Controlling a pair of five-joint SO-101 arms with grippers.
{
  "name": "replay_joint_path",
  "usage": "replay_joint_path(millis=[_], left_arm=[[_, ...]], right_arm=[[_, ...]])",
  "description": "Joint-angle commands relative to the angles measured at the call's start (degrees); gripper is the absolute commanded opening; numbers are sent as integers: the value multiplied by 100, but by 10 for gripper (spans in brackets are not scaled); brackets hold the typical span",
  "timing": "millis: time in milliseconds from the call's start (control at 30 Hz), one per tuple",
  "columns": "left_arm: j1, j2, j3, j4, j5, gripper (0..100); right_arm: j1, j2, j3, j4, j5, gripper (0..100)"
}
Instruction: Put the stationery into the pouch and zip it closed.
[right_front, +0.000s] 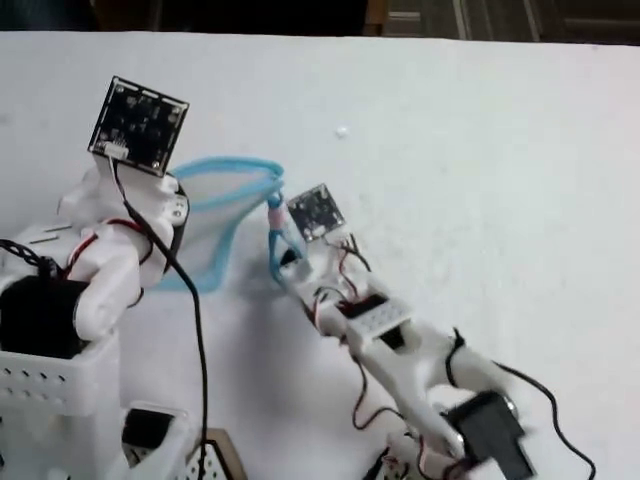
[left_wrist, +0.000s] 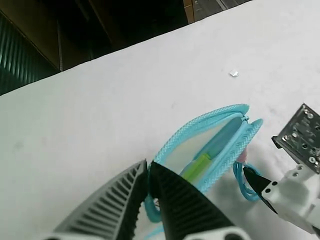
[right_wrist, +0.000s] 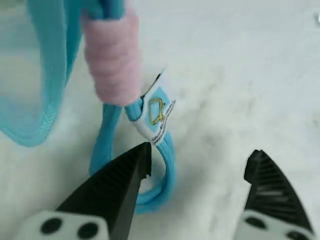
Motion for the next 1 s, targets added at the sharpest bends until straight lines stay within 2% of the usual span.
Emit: replay_joint_path(millis=[0,267,500,667,800,967], left_arm=[[-40,84,158,158,0,22],[-40,84,149,167,0,22],[-40,75,132,158,0,22],[-40,75,123,158,0,22],[-48,75,123,158,0,22],[-48,75,123,149,0,22]], right_arm=[[-13,435,-598,-145,-88,296],[224,1279,-1451,-189,-44,281],[734,1446,-1503,-936,-35,24],[1068,1367,-1442,-1200,-53,18],[1358,549,-888,-1578,-62,17],[1657,-1464,176,-1578,-88,17]])
